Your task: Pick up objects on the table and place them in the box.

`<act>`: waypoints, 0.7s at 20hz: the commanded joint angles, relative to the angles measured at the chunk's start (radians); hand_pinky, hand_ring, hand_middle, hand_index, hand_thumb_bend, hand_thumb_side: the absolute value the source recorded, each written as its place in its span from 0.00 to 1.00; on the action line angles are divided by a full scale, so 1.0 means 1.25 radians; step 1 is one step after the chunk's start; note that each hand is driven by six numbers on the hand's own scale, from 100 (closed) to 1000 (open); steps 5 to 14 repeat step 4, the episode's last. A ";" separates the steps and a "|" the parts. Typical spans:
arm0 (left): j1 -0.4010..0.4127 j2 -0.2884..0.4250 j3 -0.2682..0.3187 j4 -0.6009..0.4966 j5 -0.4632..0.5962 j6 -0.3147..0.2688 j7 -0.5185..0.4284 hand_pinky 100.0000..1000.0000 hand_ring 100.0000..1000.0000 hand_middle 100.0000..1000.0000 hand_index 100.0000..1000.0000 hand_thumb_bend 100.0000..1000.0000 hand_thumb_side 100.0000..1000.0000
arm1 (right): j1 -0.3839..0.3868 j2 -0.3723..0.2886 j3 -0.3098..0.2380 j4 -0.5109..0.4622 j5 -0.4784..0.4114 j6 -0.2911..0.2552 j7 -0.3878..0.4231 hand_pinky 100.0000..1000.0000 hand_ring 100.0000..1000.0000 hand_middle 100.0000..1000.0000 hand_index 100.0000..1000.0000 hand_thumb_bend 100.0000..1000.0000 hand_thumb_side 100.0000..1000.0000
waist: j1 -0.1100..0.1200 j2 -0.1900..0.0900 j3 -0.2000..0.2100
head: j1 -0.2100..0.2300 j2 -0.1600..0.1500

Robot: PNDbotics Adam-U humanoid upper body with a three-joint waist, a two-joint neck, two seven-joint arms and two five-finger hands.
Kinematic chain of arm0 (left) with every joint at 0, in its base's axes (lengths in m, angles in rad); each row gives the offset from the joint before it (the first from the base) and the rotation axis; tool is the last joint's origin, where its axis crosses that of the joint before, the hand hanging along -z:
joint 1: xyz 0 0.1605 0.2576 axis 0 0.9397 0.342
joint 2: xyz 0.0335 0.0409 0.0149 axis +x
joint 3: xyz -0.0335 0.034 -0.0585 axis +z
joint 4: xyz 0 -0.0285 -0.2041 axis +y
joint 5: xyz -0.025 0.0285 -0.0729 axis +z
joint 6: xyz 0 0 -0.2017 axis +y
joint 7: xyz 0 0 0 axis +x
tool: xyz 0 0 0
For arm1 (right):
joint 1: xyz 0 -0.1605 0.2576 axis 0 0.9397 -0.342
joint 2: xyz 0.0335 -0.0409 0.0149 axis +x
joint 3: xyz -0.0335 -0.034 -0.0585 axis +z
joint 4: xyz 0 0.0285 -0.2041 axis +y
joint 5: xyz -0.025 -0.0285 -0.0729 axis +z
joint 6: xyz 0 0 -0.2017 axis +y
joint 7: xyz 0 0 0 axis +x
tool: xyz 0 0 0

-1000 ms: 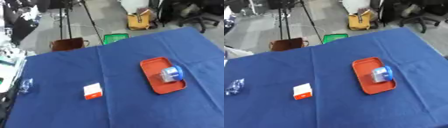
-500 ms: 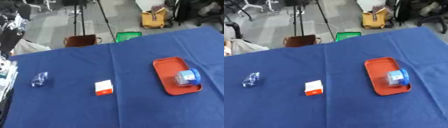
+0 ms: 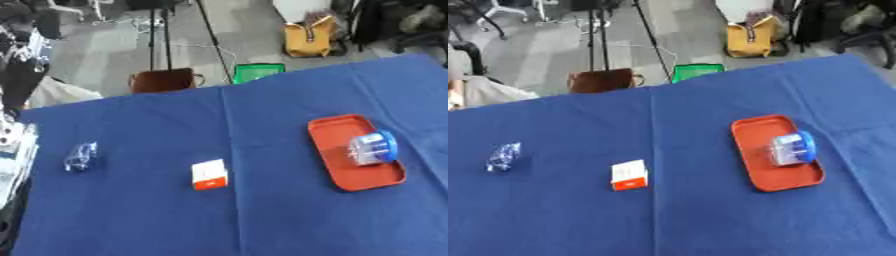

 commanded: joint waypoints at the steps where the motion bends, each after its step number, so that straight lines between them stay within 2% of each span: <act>1: -0.008 0.015 0.007 -0.015 -0.006 -0.007 0.001 0.46 0.69 0.67 0.87 0.71 0.53 | -0.012 -0.022 -0.009 -0.013 0.005 -0.001 -0.006 0.57 0.68 0.63 0.83 0.49 0.46 | -0.008 -0.007 0.002 | -0.003 -0.001; 14: -0.008 0.014 0.007 -0.015 -0.004 -0.008 0.000 0.46 0.69 0.67 0.87 0.71 0.53 | -0.012 -0.021 -0.009 -0.013 0.006 -0.001 -0.006 0.57 0.68 0.63 0.83 0.49 0.46 | -0.008 -0.007 0.003 | -0.005 -0.001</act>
